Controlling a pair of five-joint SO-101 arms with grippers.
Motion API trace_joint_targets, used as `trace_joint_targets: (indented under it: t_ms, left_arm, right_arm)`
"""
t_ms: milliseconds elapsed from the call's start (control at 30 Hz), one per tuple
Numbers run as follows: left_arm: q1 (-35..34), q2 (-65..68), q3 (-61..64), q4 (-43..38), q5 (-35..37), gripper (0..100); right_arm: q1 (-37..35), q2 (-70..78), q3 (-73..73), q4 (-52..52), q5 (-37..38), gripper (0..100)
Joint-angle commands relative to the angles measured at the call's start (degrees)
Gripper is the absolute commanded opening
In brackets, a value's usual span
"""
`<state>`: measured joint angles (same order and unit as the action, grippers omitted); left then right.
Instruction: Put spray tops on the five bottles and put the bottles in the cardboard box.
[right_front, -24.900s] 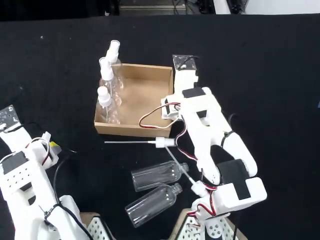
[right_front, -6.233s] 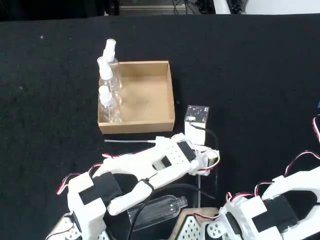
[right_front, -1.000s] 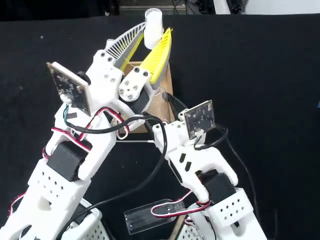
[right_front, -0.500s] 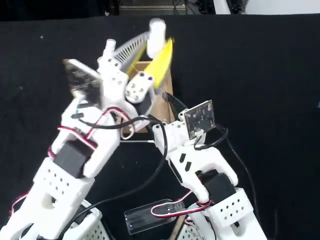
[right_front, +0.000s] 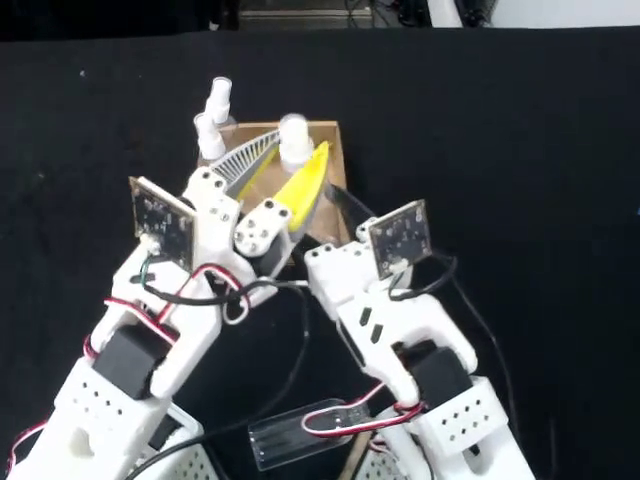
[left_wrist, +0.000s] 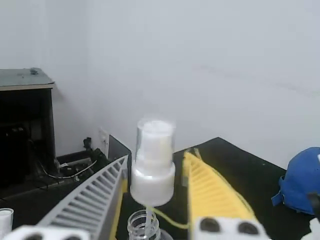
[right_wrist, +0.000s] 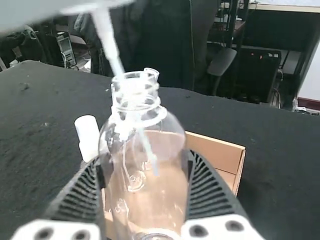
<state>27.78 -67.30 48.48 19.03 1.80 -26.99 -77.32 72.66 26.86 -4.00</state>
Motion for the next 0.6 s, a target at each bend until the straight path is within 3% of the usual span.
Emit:
trace_joint_targets:
  t_ms: [0, 133, 333, 567]
  left_arm:
    - [-0.3, -1.9, -0.8, 0.4, -0.2, 26]
    - [-3.9, -2.0, -4.2, 0.4, -0.2, 19]
    - [-15.4, -2.1, -9.9, 0.4, -0.3, 8]
    - [-31.1, -11.3, 0.5, 2.3, -0.4, 6]
  right_arm:
    - [-0.1, -1.5, -0.2, -1.4, -0.5, 1.1]
    - [-0.1, -1.5, -0.1, -1.3, -0.5, 1.1]
    - [-0.1, -1.5, 0.6, -1.6, -0.5, 1.1]
    - [0.0, -1.5, 0.2, -1.8, -0.6, 1.1]
